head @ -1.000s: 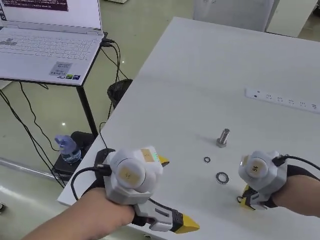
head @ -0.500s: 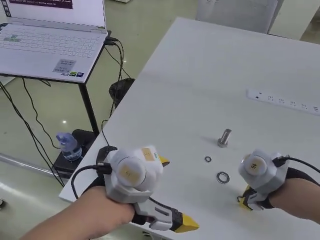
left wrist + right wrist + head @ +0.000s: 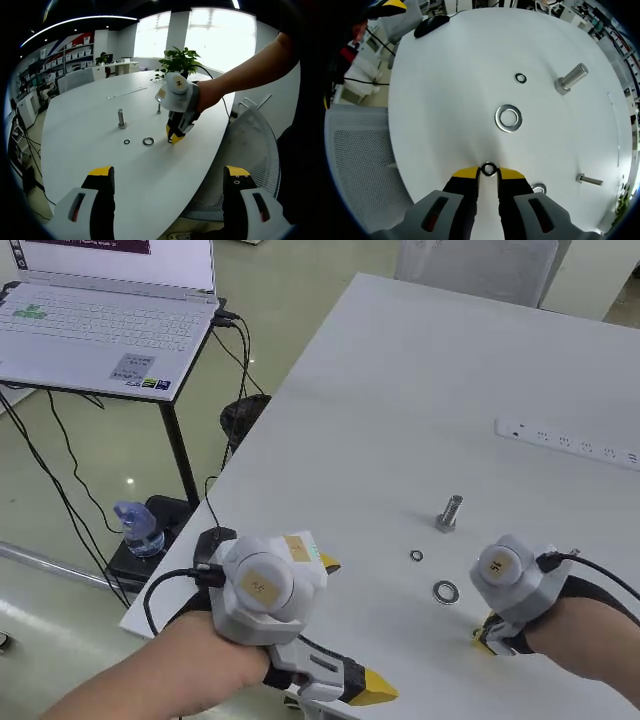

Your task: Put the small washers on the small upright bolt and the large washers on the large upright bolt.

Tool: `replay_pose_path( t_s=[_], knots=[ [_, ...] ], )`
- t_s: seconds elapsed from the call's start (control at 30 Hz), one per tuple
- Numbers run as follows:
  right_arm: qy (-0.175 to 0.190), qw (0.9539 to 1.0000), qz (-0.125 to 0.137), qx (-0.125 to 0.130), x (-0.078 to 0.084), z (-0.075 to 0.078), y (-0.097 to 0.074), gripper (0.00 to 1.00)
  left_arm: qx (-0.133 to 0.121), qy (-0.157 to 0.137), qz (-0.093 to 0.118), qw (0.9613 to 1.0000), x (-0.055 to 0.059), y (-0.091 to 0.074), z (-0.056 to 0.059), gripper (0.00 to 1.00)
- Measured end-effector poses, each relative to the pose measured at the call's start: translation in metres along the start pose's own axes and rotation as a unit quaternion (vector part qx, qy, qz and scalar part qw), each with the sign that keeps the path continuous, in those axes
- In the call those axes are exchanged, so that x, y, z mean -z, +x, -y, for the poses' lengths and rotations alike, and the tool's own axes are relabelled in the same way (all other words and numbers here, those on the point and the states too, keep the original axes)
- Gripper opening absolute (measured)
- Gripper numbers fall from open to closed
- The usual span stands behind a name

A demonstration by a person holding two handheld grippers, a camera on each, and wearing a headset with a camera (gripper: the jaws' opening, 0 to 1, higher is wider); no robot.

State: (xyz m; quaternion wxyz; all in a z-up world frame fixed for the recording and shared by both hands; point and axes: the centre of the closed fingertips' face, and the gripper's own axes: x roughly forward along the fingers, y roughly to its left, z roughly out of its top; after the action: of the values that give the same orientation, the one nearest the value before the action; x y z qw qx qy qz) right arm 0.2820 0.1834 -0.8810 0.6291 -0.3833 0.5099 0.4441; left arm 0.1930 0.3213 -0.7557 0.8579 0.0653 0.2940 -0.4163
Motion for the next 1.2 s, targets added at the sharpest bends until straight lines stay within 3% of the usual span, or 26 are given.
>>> replay_pose_path(
  t_s=[0.37,0.8,1.0,1.2],
  knots=[
    [-0.006,0.9999,-0.009,-0.003,0.0,-0.001,0.0,0.14,-0.002,0.003,-0.003,1.0,-0.002,0.002,0.003,0.89],
    [-0.012,0.9996,0.014,-0.019,0.002,-0.001,-0.004,0.12,-0.013,-0.006,-0.003,0.9999,-0.003,0.01,0.0,0.88],
    [-0.019,0.9993,0.016,-0.027,0.011,0.008,-0.015,0.12,-0.018,-0.01,-0.001,0.9998,-0.009,0.019,-0.003,0.88],
    [-0.013,0.9994,0.017,-0.026,0.027,0.029,-0.034,0.12,-0.023,-0.009,-0.001,0.9997,-0.013,0.029,-0.011,0.89]
  ],
)
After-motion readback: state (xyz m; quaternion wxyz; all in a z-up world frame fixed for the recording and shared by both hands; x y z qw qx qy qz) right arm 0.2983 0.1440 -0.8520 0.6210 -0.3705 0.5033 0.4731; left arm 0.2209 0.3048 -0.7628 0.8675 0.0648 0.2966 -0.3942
